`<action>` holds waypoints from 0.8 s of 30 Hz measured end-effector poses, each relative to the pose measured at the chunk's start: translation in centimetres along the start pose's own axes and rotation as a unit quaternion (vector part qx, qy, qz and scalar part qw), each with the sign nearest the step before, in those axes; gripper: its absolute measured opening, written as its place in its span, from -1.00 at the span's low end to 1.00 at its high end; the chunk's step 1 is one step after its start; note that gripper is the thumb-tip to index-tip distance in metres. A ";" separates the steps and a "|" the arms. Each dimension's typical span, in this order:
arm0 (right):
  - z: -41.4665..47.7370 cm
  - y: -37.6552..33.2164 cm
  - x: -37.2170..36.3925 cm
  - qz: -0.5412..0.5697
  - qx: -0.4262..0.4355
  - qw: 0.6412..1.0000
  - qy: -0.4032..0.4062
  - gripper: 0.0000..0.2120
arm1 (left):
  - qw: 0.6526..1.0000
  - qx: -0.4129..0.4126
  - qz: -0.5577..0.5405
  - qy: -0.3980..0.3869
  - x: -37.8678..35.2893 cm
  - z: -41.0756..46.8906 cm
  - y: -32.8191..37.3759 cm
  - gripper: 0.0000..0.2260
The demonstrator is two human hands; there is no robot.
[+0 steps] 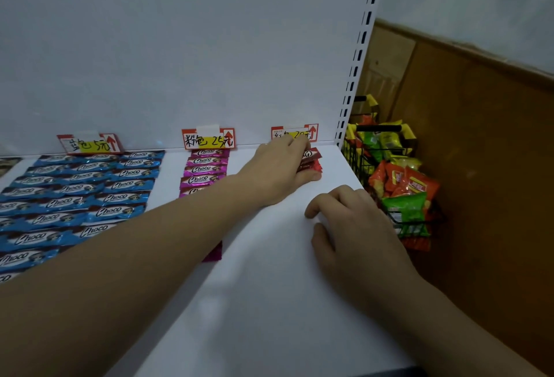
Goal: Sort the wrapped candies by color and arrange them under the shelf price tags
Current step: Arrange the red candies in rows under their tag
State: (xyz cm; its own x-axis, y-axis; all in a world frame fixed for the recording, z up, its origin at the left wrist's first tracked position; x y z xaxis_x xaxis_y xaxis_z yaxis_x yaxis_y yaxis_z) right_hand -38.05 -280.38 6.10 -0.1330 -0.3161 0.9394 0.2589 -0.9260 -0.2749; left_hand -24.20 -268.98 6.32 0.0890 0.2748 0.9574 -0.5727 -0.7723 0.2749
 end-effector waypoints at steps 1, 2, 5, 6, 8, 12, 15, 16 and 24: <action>-0.1 0.0 0.0 0.002 0.002 1.000 0.002 -0.80 | 1.000 0.000 -0.007 0.004 0.1 -0.1 0.2 -0.51; -0.2 0.0 0.0 0.004 0.004 1.000 0.002 -0.80 | 1.000 -0.001 -0.004 0.006 0.2 -0.2 0.4 -0.50; -0.3 0.1 0.0 0.013 0.001 1.000 -0.002 -0.81 | 0.997 -0.010 0.068 0.016 0.4 -0.4 1.4 -0.54; -0.3 0.2 0.0 0.014 0.003 1.000 0.001 -0.83 | 0.995 -0.010 0.095 0.021 0.4 -0.5 1.8 -0.56; -0.4 0.3 -0.2 0.017 0.010 1.000 0.005 -0.84 | 0.990 -0.004 0.139 0.029 0.6 -0.5 2.2 -0.57; -0.4 0.4 -0.2 0.018 0.017 1.000 0.011 -0.84 | 0.986 0.003 0.166 0.020 0.5 -0.4 2.1 -0.58; -0.4 0.2 -0.1 0.024 0.011 1.000 0.005 -0.82 | 0.997 0.009 0.038 0.061 1.5 -0.9 1.6 -0.65; -0.4 0.1 0.0 0.026 0.010 1.000 0.004 -0.82 | 0.995 0.020 -0.033 0.095 2.3 -1.1 1.2 -0.66; -0.1 0.2 0.3 0.032 -0.004 0.999 -0.020 -0.83 | 0.706 0.170 -0.662 0.185 8.7 -5.8 -2.9 -0.76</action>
State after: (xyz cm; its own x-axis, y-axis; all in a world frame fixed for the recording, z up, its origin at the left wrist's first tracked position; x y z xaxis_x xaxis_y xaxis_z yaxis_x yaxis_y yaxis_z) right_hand -38.11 -280.69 6.35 -0.0792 -0.3658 0.9273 0.2572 -0.9063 -0.3355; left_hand -26.54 -261.04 13.35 0.1087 0.9669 -0.2310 0.0482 0.2269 0.9727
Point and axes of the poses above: each hand's wrist, its own z-axis towards the middle knuckle, its own x-axis out of the back of the hand, y = z × x, the point moved 4 cm from there along z, towards the middle knuckle, and after that the axes turned 11 degrees about -y, right-handed, at the moved point
